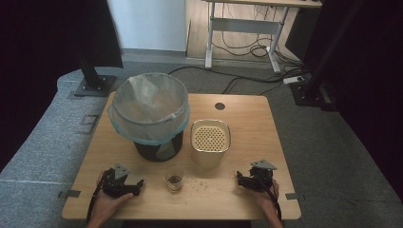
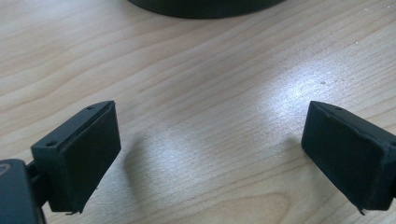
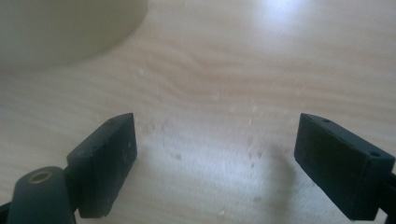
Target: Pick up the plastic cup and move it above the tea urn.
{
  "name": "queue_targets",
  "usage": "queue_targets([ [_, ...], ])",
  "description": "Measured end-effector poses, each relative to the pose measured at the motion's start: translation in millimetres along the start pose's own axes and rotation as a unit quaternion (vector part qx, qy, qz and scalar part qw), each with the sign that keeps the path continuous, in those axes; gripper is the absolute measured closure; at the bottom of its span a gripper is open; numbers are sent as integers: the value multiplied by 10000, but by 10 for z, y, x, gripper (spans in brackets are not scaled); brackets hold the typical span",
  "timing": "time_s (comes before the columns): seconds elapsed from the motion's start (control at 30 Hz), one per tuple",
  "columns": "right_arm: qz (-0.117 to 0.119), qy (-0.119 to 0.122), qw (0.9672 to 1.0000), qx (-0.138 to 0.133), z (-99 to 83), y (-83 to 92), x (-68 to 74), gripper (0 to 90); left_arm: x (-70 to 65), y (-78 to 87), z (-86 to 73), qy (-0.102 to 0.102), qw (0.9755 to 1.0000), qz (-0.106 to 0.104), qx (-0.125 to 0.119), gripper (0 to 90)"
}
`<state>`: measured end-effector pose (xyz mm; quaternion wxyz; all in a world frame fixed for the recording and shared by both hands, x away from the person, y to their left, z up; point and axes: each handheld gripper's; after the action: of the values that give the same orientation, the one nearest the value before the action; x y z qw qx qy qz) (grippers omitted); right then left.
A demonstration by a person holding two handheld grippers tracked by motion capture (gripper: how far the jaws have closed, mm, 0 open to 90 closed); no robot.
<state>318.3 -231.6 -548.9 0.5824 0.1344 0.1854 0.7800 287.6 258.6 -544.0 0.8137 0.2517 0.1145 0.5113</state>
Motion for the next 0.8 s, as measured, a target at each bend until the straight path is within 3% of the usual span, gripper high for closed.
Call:
queue_targets([
  [0.2,253,-37,9982,-543,68,106,121,159,2,70,68,-26,9998,-52,-201,49],
  [0.33,625,-4,9949,-789,111,167,300,164,11,96,63,35,9995,-170,-260,41],
  [0.53,1450,62,9848,-957,187,209,670,193,46,104,45,197,9994,-142,-251,48],
  [0.67,1772,250,9786,-1020,215,219,881,197,40,106,55,241,9989,-291,-262,53],
  [0.8,2049,279,9738,-942,216,185,1040,191,-1,120,73,246,9984,-404,-318,48],
])
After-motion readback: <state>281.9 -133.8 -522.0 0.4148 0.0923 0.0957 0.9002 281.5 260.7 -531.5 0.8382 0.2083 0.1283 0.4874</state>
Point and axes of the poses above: each handheld gripper's, and its own axes: y roughly backward along the jaws, z roughly out of its top, x roughly to its left, and after that the axes turned 14 degrees about -x, right-handed
